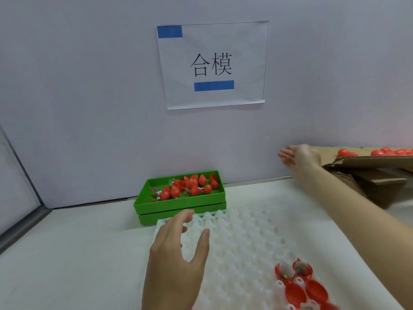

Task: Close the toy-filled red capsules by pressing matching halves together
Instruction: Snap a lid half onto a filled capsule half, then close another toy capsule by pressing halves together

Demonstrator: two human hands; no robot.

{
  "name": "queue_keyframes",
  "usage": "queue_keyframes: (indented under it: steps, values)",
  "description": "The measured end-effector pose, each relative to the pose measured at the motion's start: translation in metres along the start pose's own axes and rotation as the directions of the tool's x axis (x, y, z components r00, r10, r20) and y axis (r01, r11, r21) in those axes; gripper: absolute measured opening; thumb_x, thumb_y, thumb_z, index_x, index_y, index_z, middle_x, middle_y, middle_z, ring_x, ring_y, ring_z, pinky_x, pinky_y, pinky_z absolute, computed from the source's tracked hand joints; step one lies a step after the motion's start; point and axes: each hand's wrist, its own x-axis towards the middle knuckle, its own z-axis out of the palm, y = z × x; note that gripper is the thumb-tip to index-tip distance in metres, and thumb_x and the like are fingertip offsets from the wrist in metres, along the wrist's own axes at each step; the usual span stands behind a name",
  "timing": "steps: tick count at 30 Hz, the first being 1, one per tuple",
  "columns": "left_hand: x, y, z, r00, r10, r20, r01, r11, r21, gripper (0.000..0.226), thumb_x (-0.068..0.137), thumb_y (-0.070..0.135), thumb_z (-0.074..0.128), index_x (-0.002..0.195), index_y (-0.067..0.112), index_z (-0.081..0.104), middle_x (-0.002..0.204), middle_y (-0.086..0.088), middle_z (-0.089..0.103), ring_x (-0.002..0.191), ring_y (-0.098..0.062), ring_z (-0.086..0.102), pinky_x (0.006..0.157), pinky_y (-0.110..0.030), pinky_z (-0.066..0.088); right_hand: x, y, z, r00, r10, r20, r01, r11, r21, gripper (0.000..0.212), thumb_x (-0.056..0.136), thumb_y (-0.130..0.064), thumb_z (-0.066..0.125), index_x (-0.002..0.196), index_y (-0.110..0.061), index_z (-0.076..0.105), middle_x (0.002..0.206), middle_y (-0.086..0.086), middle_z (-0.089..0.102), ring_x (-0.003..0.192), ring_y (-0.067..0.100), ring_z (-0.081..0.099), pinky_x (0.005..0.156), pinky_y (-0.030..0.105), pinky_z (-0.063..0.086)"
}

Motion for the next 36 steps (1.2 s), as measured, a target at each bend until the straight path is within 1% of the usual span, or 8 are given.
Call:
queue_keyframes:
  steps: [3,8,11,14,18,30,33,36]
  values:
    - [0.003,-0.008,-0.004,0.999,-0.035,0.041,0.035,0.999,0.0,0.026,0.089,0.025,0.069,0.094,0.047,0.056,0.094,0.022,0.064,0.095,0.007,0.056,0.068,-0.013,0.045,-0.027,0.02,-0.008,0.968,-0.11,0.226,0.181,0.927,-0.328,0.03,0.096,0.007,0.042,0.114,0.007,0.066,0.08,0.011,0.068,0.068,0.021,0.065,0.061,0.026,0.048]
    - [0.005,-0.012,-0.01,0.995,-0.067,0.075,0.07,0.997,-0.033,0.022,0.092,0.019,0.066,0.08,0.037,0.066,0.079,0.021,0.067,0.086,0.005,0.06,0.064,-0.013,0.048,-0.065,0.037,-0.036,0.848,-0.029,0.53,0.411,0.666,-0.622,0.027,0.097,0.001,0.051,0.096,-0.008,0.076,0.078,0.006,0.074,0.067,0.016,0.069,0.063,0.026,0.051]
    - [0.005,-0.011,-0.011,0.99,-0.057,0.131,0.061,0.998,-0.029,0.025,0.092,0.018,0.065,0.076,0.037,0.065,0.074,0.022,0.066,0.083,0.008,0.06,0.062,-0.009,0.048,-0.078,0.049,-0.061,0.846,-0.104,0.523,0.468,0.614,-0.635,0.029,0.097,-0.001,0.052,0.092,-0.015,0.077,0.076,0.004,0.073,0.066,0.015,0.067,0.061,0.025,0.049]
    - [0.004,-0.01,-0.011,0.982,-0.057,0.178,0.063,0.998,-0.027,0.022,0.092,0.016,0.066,0.076,0.03,0.069,0.072,0.017,0.068,0.08,0.007,0.061,0.064,-0.007,0.046,-0.085,0.066,-0.095,0.88,-0.256,0.401,0.466,0.637,-0.615,0.03,0.097,-0.001,0.053,0.087,-0.016,0.077,0.07,0.001,0.067,0.065,0.017,0.058,0.059,0.025,0.045]
    - [0.003,-0.009,-0.012,0.965,-0.047,0.257,0.046,0.999,0.012,0.019,0.093,0.017,0.063,0.078,0.027,0.07,0.073,0.015,0.067,0.078,0.006,0.06,0.064,-0.006,0.045,-0.084,0.079,-0.121,0.914,-0.274,0.301,0.406,0.66,-0.632,0.031,0.098,0.0,0.051,0.083,-0.015,0.074,0.072,-0.002,0.061,0.067,0.018,0.052,0.058,0.026,0.04]
    - [0.001,-0.016,-0.01,0.918,-0.104,0.382,0.053,0.988,0.142,0.021,0.096,0.031,0.059,0.078,0.042,0.062,0.085,0.015,0.067,0.078,0.008,0.06,0.063,-0.007,0.045,-0.098,0.079,-0.11,0.855,-0.25,0.454,0.514,0.525,-0.678,0.026,0.099,-0.005,0.053,0.09,-0.019,0.073,0.092,-0.001,0.068,0.083,0.013,0.061,0.062,0.017,0.045]
    - [0.002,-0.016,-0.01,0.922,-0.094,0.376,0.046,0.99,0.133,0.021,0.095,0.03,0.059,0.078,0.041,0.063,0.084,0.016,0.067,0.079,0.01,0.059,0.063,-0.008,0.046,-0.115,0.052,-0.101,0.786,-0.15,0.6,0.6,0.42,-0.68,0.03,0.095,-0.004,0.055,0.088,-0.027,0.074,0.085,-0.006,0.07,0.077,0.011,0.063,0.062,0.015,0.046]
    - [0.002,-0.017,-0.009,0.923,-0.092,0.374,0.046,0.99,0.131,0.02,0.095,0.031,0.059,0.079,0.04,0.064,0.084,0.017,0.066,0.076,0.007,0.061,0.063,-0.01,0.048,-0.139,0.019,-0.091,0.664,0.136,0.735,0.701,0.228,-0.676,0.031,0.091,-0.011,0.058,0.091,-0.038,0.072,0.085,-0.013,0.068,0.084,0.005,0.064,0.072,0.021,0.05]
